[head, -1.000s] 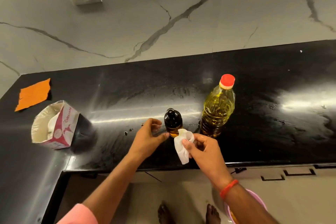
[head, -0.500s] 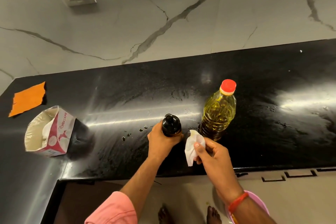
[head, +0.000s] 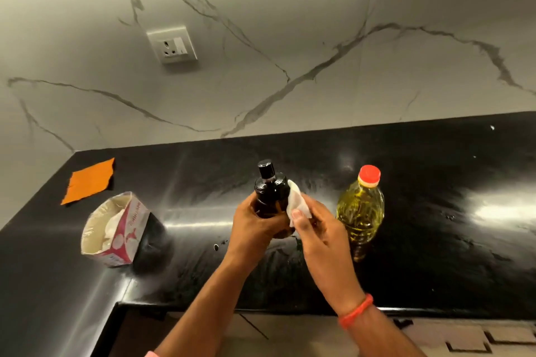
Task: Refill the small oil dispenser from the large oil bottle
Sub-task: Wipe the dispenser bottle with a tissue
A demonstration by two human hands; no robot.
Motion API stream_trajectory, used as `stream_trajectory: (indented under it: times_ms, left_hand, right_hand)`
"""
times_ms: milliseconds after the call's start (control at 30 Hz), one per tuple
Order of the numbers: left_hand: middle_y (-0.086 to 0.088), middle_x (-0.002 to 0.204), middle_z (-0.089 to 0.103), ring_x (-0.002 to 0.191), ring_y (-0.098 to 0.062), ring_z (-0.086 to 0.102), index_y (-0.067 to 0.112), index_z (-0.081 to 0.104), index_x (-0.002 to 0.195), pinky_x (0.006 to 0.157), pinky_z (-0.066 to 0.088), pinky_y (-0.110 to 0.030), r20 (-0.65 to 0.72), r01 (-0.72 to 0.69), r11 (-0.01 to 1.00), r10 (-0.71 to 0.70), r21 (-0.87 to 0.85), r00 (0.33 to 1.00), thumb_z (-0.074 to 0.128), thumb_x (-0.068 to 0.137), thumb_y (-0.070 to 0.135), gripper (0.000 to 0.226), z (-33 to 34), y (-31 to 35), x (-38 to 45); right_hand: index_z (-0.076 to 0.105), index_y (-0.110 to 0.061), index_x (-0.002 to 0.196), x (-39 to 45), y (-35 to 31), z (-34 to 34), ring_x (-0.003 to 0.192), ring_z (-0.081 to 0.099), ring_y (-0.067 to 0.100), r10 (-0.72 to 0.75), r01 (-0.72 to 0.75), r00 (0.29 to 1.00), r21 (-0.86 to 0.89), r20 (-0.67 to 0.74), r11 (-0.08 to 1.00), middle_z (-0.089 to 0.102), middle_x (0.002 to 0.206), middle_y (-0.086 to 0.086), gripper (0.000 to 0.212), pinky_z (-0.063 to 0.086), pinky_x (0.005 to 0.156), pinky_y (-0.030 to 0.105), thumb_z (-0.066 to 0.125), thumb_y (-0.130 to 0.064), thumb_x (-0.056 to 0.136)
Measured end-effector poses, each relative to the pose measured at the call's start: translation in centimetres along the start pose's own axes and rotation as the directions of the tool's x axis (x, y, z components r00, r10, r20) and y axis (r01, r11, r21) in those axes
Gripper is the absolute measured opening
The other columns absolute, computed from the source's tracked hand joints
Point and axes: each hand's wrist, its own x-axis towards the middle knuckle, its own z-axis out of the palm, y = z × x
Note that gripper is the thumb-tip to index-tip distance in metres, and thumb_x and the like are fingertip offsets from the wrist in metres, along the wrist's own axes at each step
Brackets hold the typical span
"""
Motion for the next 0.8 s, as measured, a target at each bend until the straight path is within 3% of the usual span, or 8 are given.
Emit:
stream_trajectory:
  times_ms: [100, 300, 400, 533, 667, 800]
  left_hand:
    - [-0.013, 0.076, 0.069, 0.068, -0.025, 0.069, -0.002, 0.067, 0.099, 0.062, 0.059, -0.034, -0.009, -0.06, 0.997, 0.059, -0.046, 0.998, 0.081, 0.076, -0.009, 0.027, -0.5, 3.1, -0.3]
    - [-0.014, 0.086, 0.073, 0.079, -0.028, 0.074, -0.003, 0.067, 0.106, 0.07, 0.062, -0.035, 0.013, -0.156, 0.985, 0.157, -0.069, 0.987, 0.079, 0.078, -0.009, 0.031, -1.3, 7.2, -1.6]
    - [-0.017, 0.085, 0.072, 0.077, -0.03, 0.073, -0.008, 0.064, 0.105, 0.068, 0.062, -0.034, 0.005, -0.205, 0.978, 0.205, -0.045, 0.979, 0.077, 0.078, -0.014, 0.031, -1.4, 8.5, -1.9]
    - [-0.001, 0.08, 0.077, 0.074, -0.016, 0.075, 0.008, 0.068, 0.099, 0.066, 0.059, -0.023, 0.022, -0.246, 0.969, 0.246, 0.0, 0.969, 0.078, 0.076, -0.014, 0.034, -1.3, 10.3, -2.6]
    - [0.0, 0.08, 0.077, 0.074, -0.014, 0.075, 0.013, 0.068, 0.099, 0.066, 0.06, -0.023, 0.025, -0.289, 0.957, 0.288, 0.015, 0.957, 0.078, 0.079, -0.009, 0.032, -1.1, 11.6, -3.0]
    - [0.018, 0.072, 0.075, 0.07, 0.003, 0.071, 0.019, 0.064, 0.095, 0.062, 0.054, -0.011, 0.042, -0.346, 0.936, 0.344, 0.065, 0.938, 0.076, 0.078, -0.011, 0.036, -0.8, 12.5, -3.1]
  right_hand:
    - [0.072, -0.013, 0.108, 1.1, -2.5, 0.3, 0.114, 0.066, 0.013, -0.1, 0.099, 0.995, 0.035, 0.029, 0.995, 0.071, 0.115, -0.008, 0.029, 0.054, 0.088, 0.027, 0.049, -0.028, 0.1]
    - [0.074, -0.02, 0.113, 3.6, -6.0, 0.6, 0.102, 0.07, 0.01, -0.269, 0.27, 0.963, -0.141, 0.027, 0.953, 0.071, 0.107, -0.008, 0.02, 0.06, 0.083, 0.03, 0.067, -0.015, 0.095]
    - [0.074, -0.019, 0.113, 4.9, -7.1, 0.6, 0.099, 0.071, 0.007, -0.271, 0.266, 0.962, -0.141, -0.017, 0.954, 0.075, 0.104, -0.007, 0.022, 0.061, 0.087, 0.031, 0.072, -0.023, 0.092]
    - [0.074, -0.016, 0.114, 5.8, -8.3, 0.8, 0.099, 0.071, 0.007, -0.212, 0.208, 0.977, -0.124, -0.02, 0.97, 0.075, 0.104, -0.003, 0.024, 0.06, 0.09, 0.035, 0.065, -0.03, 0.096]
    - [0.069, -0.021, 0.125, 4.0, -9.3, 1.5, 0.109, 0.068, 0.006, -0.216, 0.216, 0.976, -0.004, 0.004, 0.976, 0.073, 0.113, -0.005, 0.029, 0.059, 0.094, 0.034, 0.054, -0.031, 0.102]
    - [0.048, -0.027, 0.146, 1.2, -10.3, 2.8, 0.124, 0.059, 0.0, -0.297, 0.297, 0.95, 0.016, 0.097, 0.955, 0.065, 0.13, -0.008, 0.04, 0.051, 0.103, 0.026, 0.042, -0.033, 0.107]
